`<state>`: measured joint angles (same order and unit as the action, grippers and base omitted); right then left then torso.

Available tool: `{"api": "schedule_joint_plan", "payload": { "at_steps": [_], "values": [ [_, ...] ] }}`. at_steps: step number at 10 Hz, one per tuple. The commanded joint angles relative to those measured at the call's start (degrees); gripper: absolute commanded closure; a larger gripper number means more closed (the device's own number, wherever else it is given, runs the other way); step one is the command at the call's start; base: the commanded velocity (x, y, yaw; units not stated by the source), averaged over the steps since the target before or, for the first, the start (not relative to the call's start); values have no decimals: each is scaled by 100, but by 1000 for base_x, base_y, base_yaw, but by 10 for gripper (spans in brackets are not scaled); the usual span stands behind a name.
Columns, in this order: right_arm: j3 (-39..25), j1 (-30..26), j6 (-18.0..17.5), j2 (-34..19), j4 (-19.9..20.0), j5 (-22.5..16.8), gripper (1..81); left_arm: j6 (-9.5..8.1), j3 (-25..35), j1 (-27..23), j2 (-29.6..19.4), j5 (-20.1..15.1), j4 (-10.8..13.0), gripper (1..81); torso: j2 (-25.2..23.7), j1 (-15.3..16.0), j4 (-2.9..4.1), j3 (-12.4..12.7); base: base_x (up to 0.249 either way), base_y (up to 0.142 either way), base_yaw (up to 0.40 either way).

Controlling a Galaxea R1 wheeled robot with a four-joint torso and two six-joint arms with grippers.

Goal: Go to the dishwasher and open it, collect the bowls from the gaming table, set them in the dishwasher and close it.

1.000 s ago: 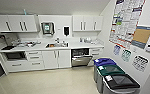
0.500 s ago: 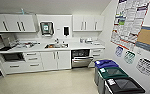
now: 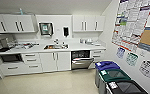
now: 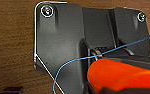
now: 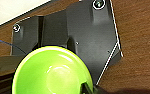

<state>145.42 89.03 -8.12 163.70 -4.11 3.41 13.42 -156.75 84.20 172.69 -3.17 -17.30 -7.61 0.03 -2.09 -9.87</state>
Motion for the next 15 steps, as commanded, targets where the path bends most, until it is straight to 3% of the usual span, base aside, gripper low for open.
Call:
{"api": "schedule_joint_plan", "payload": {
  "at_steps": [1, 15],
  "values": [
    [-6, -223, 30, -80, -37, -306, 811, 20, 4, -285, -24, -386, 42, 811, 0, 0, 0, 0, 136, 0, 0],
    [-6, -223, 30, -71, -46, -306, 811, 20, 4, -285, -15, -386, 42, 811, 0, -2, 0, 0, 141, 0, 0]
  ]
}}
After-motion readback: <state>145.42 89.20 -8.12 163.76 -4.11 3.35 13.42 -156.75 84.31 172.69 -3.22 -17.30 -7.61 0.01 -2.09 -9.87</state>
